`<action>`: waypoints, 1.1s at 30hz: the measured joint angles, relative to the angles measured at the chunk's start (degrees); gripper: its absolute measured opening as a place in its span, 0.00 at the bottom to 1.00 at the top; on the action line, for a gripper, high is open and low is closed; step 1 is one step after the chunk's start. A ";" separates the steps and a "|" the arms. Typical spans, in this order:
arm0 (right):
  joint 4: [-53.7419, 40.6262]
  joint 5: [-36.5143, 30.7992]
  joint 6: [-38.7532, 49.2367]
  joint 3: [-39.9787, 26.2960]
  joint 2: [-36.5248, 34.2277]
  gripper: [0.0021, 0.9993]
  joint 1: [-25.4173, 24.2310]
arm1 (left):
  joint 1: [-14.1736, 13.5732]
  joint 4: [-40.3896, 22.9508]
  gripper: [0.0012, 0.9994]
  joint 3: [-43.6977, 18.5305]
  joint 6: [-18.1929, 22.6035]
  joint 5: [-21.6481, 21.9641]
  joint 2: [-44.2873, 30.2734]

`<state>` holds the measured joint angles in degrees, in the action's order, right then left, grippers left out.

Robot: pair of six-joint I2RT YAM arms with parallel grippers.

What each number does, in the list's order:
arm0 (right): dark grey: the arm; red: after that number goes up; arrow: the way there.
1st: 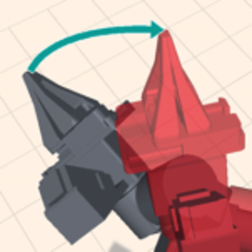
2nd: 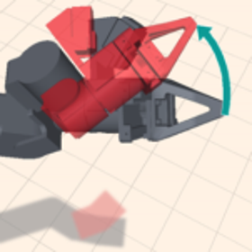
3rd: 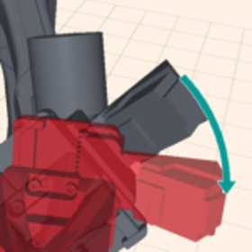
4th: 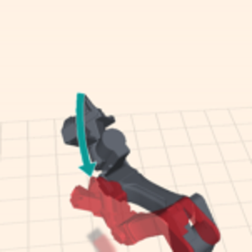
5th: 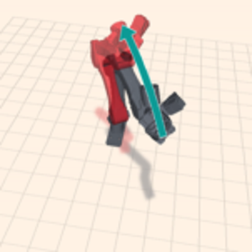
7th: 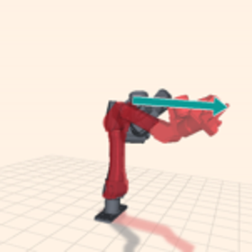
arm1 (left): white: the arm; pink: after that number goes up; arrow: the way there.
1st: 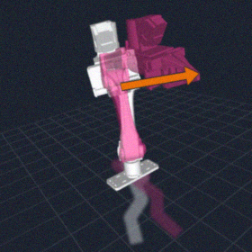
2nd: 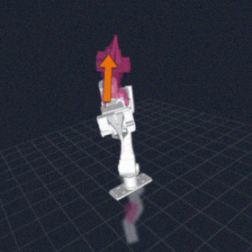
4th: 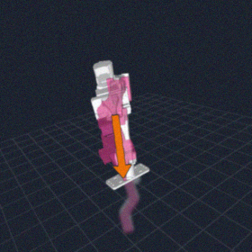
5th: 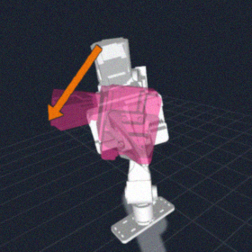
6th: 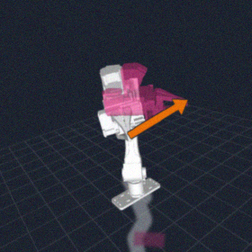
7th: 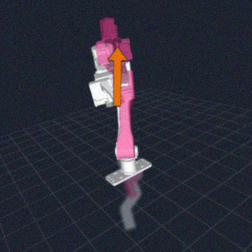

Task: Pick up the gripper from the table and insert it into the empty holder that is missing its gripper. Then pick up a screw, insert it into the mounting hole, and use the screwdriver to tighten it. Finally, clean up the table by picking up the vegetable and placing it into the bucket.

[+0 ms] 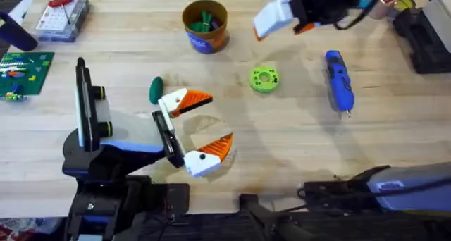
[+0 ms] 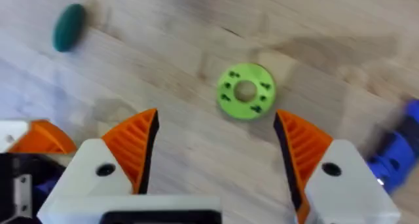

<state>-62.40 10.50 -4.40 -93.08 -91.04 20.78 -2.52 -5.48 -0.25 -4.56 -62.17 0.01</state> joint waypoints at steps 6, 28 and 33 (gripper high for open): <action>-4.65 -7.49 -0.35 0.05 6.47 1.00 0.00 | 0.00 0.00 0.99 0.00 0.00 0.00 0.00; 7.11 -14.17 -5.88 29.16 10.77 1.00 0.00 | 0.00 0.00 0.99 0.00 0.02 0.00 0.00; 8.03 -15.23 -5.82 29.16 10.62 1.00 0.00 | 0.00 0.00 0.99 0.00 0.00 0.00 0.00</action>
<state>-54.37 -4.74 -10.22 -63.92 -80.43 20.78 -2.52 -5.48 -0.25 -4.55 -62.17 0.01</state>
